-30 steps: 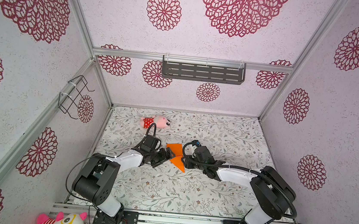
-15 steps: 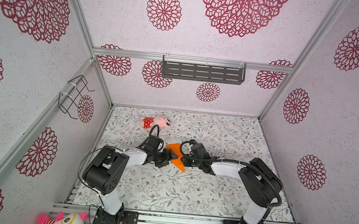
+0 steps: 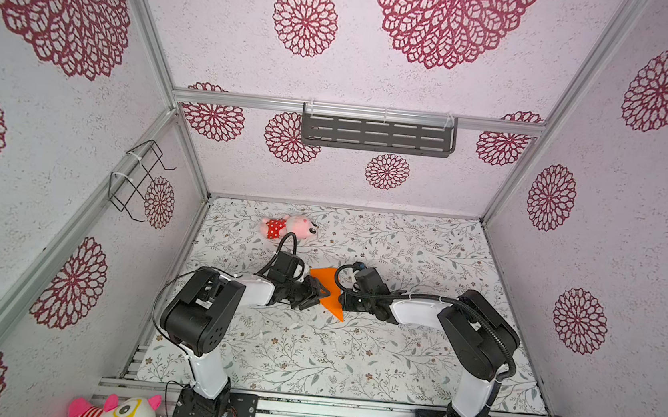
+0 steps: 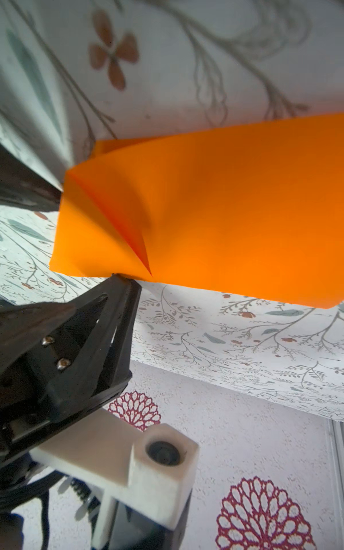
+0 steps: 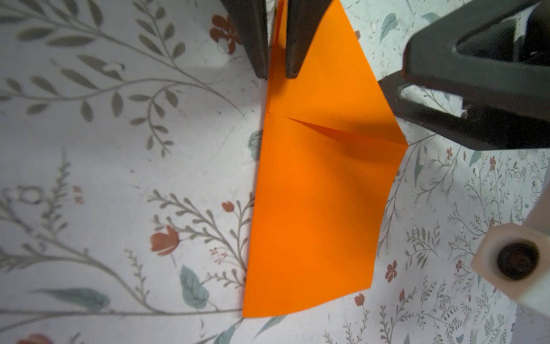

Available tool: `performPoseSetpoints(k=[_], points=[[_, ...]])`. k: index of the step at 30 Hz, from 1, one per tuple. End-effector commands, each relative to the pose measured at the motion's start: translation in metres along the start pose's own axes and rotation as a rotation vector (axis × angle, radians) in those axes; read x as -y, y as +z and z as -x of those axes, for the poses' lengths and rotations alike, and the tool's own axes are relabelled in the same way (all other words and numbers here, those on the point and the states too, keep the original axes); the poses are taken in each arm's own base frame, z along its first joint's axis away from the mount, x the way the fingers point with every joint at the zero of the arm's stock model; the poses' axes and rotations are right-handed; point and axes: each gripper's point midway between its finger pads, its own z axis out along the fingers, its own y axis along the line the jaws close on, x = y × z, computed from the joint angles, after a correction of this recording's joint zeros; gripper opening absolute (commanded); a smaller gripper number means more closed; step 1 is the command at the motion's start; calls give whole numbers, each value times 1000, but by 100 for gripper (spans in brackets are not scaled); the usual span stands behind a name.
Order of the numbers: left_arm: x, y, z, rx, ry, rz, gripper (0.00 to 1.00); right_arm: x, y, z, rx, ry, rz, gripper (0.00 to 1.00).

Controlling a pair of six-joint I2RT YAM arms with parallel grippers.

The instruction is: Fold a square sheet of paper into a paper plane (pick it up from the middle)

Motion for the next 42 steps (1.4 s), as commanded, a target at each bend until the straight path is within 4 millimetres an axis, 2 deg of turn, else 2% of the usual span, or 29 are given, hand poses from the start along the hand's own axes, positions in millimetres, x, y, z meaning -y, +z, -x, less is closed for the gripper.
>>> performPoseSetpoints(k=[1, 9, 18, 22, 25, 31, 36, 39, 42], points=[[6, 3, 9, 4, 11, -32, 48, 1, 1, 5, -1, -1, -7, 17], [8, 5, 12, -5, 2, -60, 43, 4, 3, 3, -6, 1, -12, 16], [9, 6, 22, 25, 10, -84, 27, 3, 0, 10, 25, -19, 2, 17], [8, 9, 25, 25, 3, -81, 11, 1, -11, 25, 89, -80, 6, 28], [4, 8, 28, 34, -16, -41, 5, 0, -26, 41, 166, -146, -19, 40], [3, -2, 34, 85, -78, 23, 4, -3, -50, 58, 322, -301, -69, 53], [12, -7, 37, 138, -145, 31, 4, -26, -51, 53, 380, -523, -53, 56], [17, -7, 37, 169, -177, 47, 4, -38, -42, 39, 365, -637, -4, 55], [19, -5, 36, 179, -203, 70, 4, -47, -39, 27, 420, -730, 22, 54]])
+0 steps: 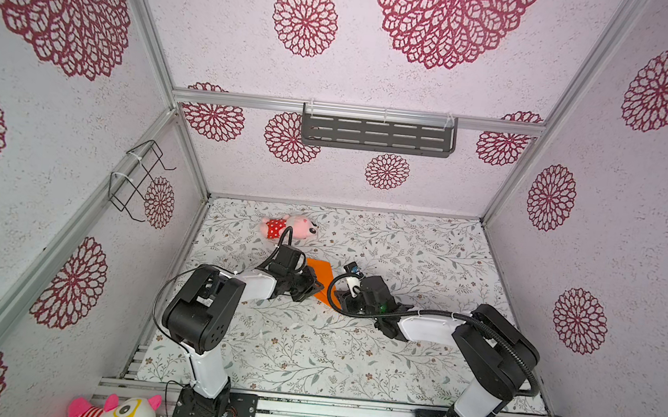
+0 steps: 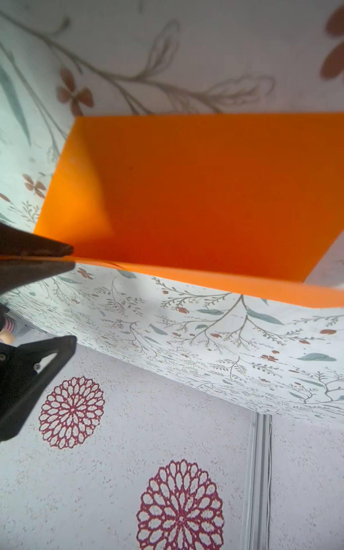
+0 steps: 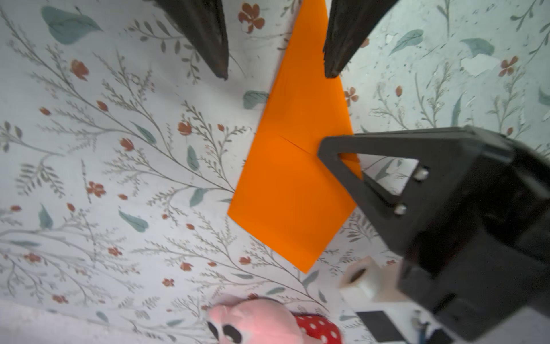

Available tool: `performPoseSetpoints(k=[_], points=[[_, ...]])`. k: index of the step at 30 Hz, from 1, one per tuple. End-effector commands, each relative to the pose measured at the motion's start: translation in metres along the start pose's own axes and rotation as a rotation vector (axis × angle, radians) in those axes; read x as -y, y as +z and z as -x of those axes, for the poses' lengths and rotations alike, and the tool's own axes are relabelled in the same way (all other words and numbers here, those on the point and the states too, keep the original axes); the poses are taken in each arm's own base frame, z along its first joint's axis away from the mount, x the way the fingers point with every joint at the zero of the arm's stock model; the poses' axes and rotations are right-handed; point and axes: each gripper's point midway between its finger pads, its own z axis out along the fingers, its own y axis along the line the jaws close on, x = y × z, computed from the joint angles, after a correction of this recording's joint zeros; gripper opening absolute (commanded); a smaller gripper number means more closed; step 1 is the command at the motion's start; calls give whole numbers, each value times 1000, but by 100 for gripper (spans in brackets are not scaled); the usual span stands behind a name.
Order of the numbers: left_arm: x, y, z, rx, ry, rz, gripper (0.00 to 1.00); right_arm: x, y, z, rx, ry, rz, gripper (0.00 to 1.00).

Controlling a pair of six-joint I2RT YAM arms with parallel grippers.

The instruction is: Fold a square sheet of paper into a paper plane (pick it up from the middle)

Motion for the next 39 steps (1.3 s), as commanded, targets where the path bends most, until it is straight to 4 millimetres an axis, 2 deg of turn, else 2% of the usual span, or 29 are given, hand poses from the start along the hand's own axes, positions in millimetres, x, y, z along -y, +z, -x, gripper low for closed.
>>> performPoseSetpoints(k=[1, 11, 29, 36, 39], points=[[10, -3, 5, 53, -53, 17, 4, -12, 2, 12, 113, -152, 21, 54], [14, -5, 2, 61, -95, 19, 5, -19, 18, -4, 105, -288, 19, 45], [14, -7, -6, 30, -106, 27, 9, -13, 34, -7, 92, -321, -30, 35], [14, -7, -7, 28, -105, 32, 9, -10, 38, -7, 89, -329, -49, 34], [14, -9, -7, 30, -105, 34, 10, -12, 37, -6, 98, -327, -36, 26]])
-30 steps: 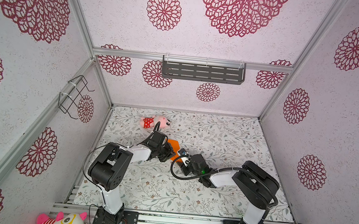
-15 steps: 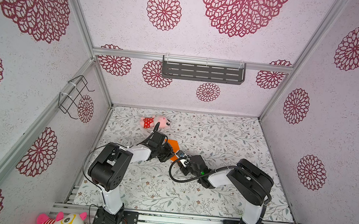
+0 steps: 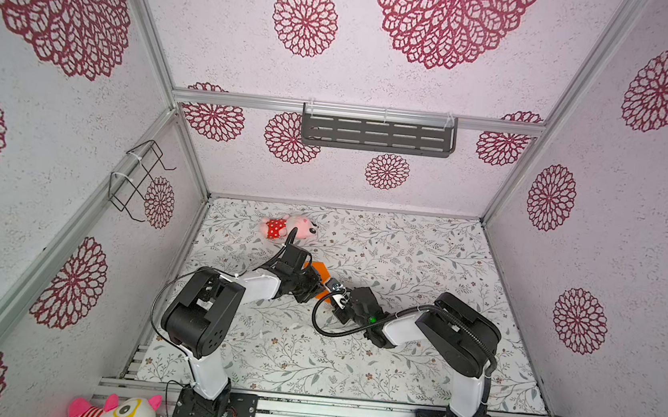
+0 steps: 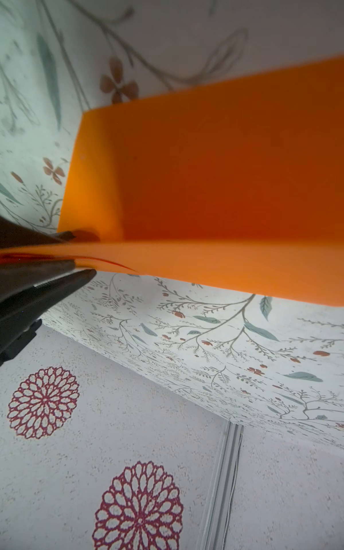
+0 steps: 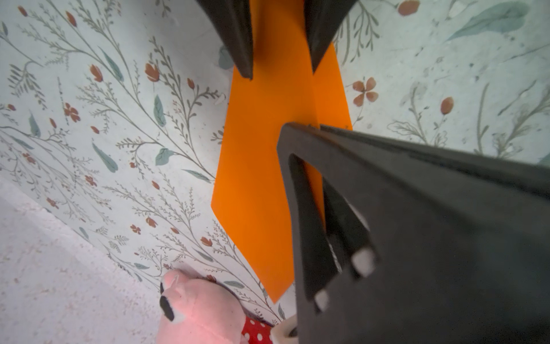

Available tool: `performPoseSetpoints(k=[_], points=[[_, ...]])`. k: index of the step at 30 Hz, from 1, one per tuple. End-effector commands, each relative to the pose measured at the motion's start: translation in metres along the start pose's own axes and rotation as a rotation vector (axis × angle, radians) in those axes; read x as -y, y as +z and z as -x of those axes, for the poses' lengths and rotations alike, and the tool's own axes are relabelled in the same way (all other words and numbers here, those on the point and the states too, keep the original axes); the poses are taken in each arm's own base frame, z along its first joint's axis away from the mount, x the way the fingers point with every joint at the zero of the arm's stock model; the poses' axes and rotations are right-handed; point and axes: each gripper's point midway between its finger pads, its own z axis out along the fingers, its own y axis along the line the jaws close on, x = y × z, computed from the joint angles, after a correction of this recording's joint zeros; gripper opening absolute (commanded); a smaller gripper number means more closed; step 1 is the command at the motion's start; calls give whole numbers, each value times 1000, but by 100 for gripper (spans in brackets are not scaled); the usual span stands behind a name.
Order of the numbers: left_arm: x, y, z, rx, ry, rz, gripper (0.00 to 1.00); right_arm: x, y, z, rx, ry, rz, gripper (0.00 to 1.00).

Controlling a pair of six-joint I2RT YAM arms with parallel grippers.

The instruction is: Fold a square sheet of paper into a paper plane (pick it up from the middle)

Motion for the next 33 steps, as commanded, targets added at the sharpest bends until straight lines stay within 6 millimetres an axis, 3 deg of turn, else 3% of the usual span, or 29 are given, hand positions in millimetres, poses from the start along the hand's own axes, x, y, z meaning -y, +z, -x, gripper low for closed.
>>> performPoseSetpoints(k=[1, 6, 13, 18, 27, 33], points=[[13, -9, -1, 7, 9, -22, 11, 2, -1, 18, 51, -4, -11, 23], [19, -23, 14, 45, 14, -45, 27, -2, -7, 14, 43, 11, 17, 14], [18, -69, 56, 146, 20, -105, 45, -13, -10, 11, 6, 47, 94, 10], [7, -94, 62, 205, 65, -121, 52, -13, -6, 12, -39, 88, 130, 9], [-23, -91, 40, 216, 98, -194, 48, -10, 9, 17, -125, 213, 139, 8], [-14, -76, 33, 153, 153, -265, 42, -14, 23, 25, -122, 421, 149, 8]])
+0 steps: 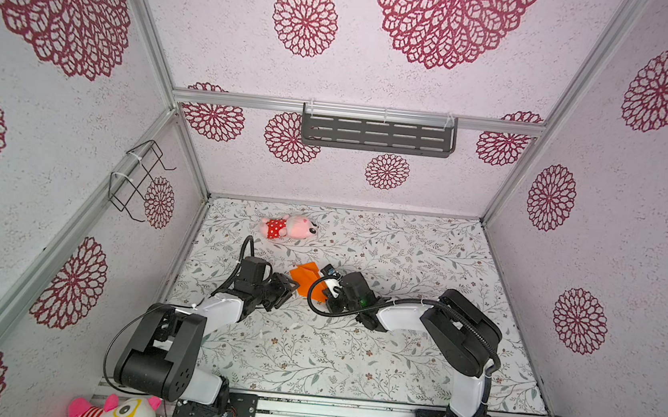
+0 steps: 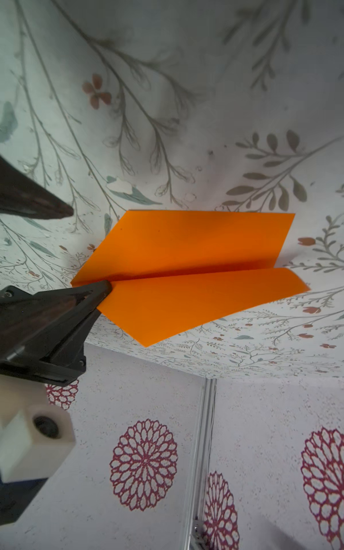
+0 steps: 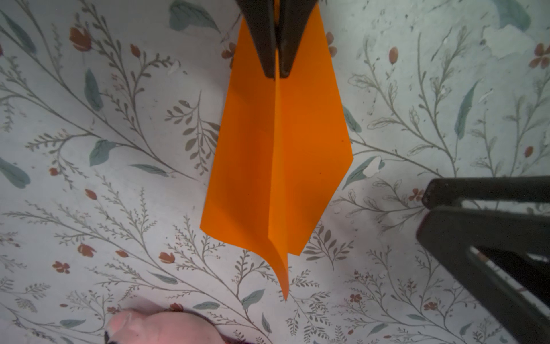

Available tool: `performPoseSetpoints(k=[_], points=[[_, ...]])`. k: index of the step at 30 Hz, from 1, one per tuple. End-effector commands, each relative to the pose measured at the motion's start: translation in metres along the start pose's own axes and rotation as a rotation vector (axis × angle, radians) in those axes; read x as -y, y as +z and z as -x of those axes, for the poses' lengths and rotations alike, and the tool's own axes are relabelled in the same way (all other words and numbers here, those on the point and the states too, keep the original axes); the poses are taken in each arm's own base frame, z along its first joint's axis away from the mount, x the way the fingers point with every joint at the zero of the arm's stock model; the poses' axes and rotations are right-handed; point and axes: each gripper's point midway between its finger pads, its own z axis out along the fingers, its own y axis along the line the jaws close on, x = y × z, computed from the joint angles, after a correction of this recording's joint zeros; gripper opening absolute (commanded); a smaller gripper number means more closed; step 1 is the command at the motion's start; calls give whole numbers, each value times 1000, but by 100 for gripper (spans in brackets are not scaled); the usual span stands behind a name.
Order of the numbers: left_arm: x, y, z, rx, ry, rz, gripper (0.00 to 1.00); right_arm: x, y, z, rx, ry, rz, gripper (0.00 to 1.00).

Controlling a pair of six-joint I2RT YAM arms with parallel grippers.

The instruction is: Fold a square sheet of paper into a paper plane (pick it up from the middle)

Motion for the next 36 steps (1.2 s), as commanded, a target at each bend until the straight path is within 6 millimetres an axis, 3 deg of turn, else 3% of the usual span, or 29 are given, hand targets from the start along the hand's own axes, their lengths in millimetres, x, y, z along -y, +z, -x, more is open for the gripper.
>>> performPoseSetpoints(k=[1, 8, 18, 27, 31, 36], points=[[30, 7, 4, -7, 84, -121, 40, -3, 7, 3, 0, 174, 23, 8], [23, 24, 3, -40, 123, -98, 31, -13, 16, 4, 5, 274, 81, 9], [6, 48, -2, -99, 114, -65, 25, -16, 16, -3, -12, 360, 124, 10], [-2, 58, -3, -128, 110, -1, 28, -11, 15, -10, -16, 477, 175, 13], [-13, 62, -6, -137, 156, 130, 36, -15, 17, -16, -62, 478, 195, 16], [-25, 63, -10, -151, 199, 260, 38, -13, 16, -15, -67, 508, 191, 19]])
